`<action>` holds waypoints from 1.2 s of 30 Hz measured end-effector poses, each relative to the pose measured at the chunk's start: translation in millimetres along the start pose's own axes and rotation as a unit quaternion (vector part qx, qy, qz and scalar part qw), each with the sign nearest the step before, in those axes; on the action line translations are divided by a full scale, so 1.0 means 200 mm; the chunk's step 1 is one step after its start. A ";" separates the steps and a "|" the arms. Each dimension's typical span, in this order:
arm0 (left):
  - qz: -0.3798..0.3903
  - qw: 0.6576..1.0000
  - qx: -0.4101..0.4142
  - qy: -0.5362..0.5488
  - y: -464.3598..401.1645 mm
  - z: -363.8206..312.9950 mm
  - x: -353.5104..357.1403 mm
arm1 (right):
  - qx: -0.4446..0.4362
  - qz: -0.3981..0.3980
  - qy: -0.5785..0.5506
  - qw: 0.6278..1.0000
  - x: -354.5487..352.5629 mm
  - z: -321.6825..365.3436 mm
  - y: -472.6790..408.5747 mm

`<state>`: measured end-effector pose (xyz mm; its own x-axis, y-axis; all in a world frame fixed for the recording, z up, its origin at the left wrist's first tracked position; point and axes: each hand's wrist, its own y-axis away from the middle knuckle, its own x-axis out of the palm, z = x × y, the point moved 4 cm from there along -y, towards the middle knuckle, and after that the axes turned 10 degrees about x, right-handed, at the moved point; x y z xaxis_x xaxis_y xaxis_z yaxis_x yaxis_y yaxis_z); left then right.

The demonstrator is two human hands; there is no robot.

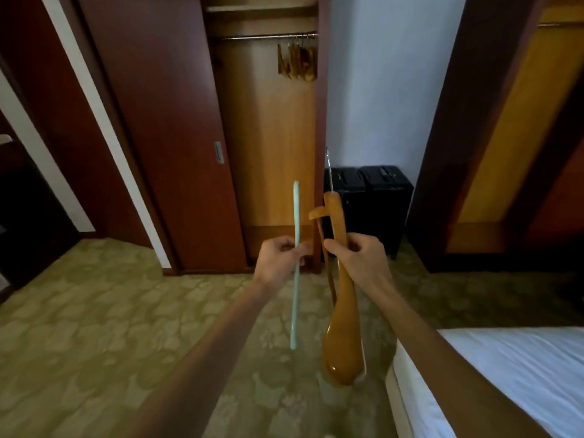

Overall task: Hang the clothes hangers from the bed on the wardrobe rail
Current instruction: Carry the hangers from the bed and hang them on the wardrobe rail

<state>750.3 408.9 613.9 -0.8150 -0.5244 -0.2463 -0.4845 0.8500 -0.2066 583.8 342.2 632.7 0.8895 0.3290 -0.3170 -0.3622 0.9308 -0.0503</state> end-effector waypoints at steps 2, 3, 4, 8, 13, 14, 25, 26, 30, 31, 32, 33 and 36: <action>0.000 1.000 0.006 0.003 -0.25 0.08 -0.06 | -0.002 0.009 0.005 1.000 0.12 0.01 -0.25; -0.004 1.000 0.011 0.003 -0.39 0.12 -0.10 | -0.005 0.011 0.004 1.000 0.18 0.01 -0.39; -0.007 1.000 0.013 0.002 -0.53 0.15 -0.13 | -0.008 0.012 0.002 1.000 0.24 0.02 -0.53; -0.027 0.999 0.019 -0.006 -1.09 0.23 -0.27 | -0.015 0.029 -0.021 0.999 0.47 0.13 -1.10; -0.052 0.998 0.037 -0.018 -1.73 0.26 -0.50 | -0.034 0.053 -0.041 0.997 0.75 0.36 -1.74; -0.057 0.997 0.039 -0.017 -1.85 0.27 -0.55 | -0.038 0.057 -0.037 0.997 0.80 0.39 -1.85; -0.072 0.996 0.052 -0.015 -3.14 0.62 -0.96 | -0.024 0.058 0.014 0.998 1.42 0.57 -3.06; -0.071 0.996 0.055 -0.012 -3.28 0.65 -1.00 | -0.024 0.055 0.016 0.998 1.49 0.60 -3.18; -0.056 0.996 0.075 -0.001 -3.83 0.75 -1.13 | -0.030 0.025 0.009 0.999 1.70 0.74 -3.63; -0.057 0.995 0.076 0.000 -3.96 0.76 -1.16 | -0.027 0.014 0.006 1.000 1.74 0.76 -3.73; -0.052 0.996 0.078 0.002 -4.09 0.76 -1.19 | -0.026 0.003 0.005 1.000 1.77 0.80 -3.83; -0.039 0.996 0.079 0.004 -4.21 0.77 -1.21 | -0.024 -0.011 0.007 1.000 1.80 0.82 -3.92; -0.001 0.996 0.088 0.009 -4.55 0.77 -1.21 | -0.015 -0.049 0.009 0.999 1.86 0.86 -4.17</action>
<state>1437.7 -244.6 715.9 -0.8200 -0.5243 -0.2298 -0.4246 0.8263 -0.3701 1264.6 -285.1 720.1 0.9161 0.2333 -0.3260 -0.2818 0.9532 -0.1099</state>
